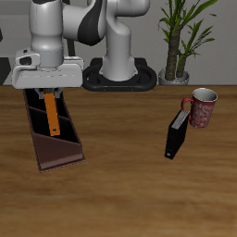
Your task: Place the left striped book into the right desk caddy's right compartment and place the right striped book into the right desk caddy's right compartment and place the orange book into the right desk caddy's left compartment
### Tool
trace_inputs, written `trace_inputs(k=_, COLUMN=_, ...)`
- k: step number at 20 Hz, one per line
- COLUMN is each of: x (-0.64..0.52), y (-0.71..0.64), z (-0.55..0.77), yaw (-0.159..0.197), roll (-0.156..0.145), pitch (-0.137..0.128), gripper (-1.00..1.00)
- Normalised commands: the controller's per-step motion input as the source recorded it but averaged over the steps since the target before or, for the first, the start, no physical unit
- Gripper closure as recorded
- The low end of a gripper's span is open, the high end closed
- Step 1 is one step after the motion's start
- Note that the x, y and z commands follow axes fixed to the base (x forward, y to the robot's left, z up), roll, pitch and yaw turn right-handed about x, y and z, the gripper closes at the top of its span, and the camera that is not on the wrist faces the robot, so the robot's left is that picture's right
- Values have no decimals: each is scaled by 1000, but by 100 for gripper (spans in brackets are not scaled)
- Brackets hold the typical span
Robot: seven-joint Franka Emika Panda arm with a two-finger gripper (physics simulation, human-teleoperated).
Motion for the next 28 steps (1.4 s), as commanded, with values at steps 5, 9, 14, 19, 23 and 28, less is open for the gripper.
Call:
trace_inputs(k=5, x=42, y=-198, z=-105, yaw=-29, roll=-54, pitch=37, gripper=100)
trace_inputs(k=9, x=131, y=-46, z=-360, yaw=-7, roll=-21, pitch=65, gripper=100)
trace_inputs(k=14, x=138, y=43, z=-353, yaw=-11, roll=-38, pitch=86, gripper=100)
trace_inputs(k=19, x=41, y=63, z=-108, yaw=-19, roll=-11, pitch=31, gripper=-100)
trace_inputs(k=23, x=26, y=131, z=70, yaw=-14, roll=5, pitch=-14, gripper=-100)
trace_inputs(k=28, x=-19, y=127, z=202, yaw=-1, roll=10, pitch=-29, gripper=-100)
